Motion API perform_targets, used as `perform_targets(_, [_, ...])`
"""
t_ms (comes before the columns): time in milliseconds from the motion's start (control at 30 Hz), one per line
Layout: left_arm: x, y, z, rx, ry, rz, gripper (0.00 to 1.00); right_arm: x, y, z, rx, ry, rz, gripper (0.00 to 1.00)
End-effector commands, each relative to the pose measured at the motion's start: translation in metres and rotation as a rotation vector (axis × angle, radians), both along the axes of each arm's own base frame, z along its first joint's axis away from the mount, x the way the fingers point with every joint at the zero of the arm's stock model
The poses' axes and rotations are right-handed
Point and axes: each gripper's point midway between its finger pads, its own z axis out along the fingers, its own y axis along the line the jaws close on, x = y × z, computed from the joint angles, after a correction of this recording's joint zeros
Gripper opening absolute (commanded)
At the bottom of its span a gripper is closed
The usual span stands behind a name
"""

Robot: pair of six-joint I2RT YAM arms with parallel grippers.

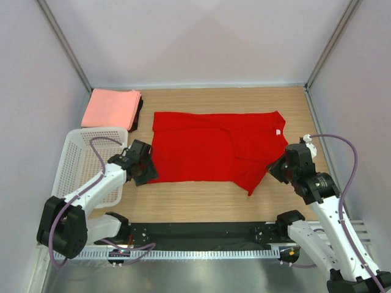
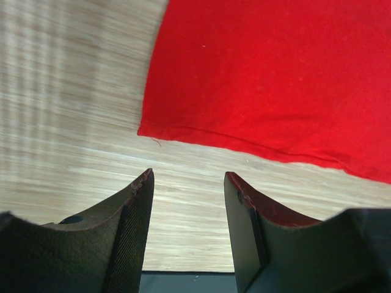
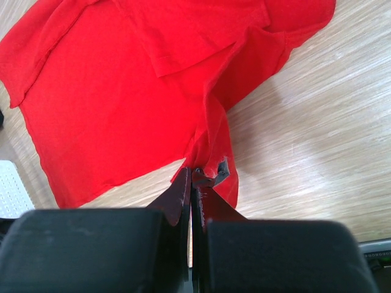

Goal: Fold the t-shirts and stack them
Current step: Fold the tshirt

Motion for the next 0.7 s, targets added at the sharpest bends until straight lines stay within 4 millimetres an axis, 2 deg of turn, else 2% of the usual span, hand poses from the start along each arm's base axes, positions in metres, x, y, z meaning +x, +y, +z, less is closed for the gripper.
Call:
perform_targets(0, [0.014,0.001,-0.001,-0.048,-0.051,0.103,0.5,0.011,0.0,0.013,0.016,-0.051,-0.03,0.01])
perform_targets(467, [0.019,0.017,-0.038,0.056,-0.004,0.181,0.43,0.014,0.002,0.013,0.031,-0.071,-0.029,0.01])
perform_targets(667, [0.023,0.019,-0.044,0.061,-0.022,0.207,0.43,0.017,0.002,0.017,0.027,-0.089,-0.027,0.01])
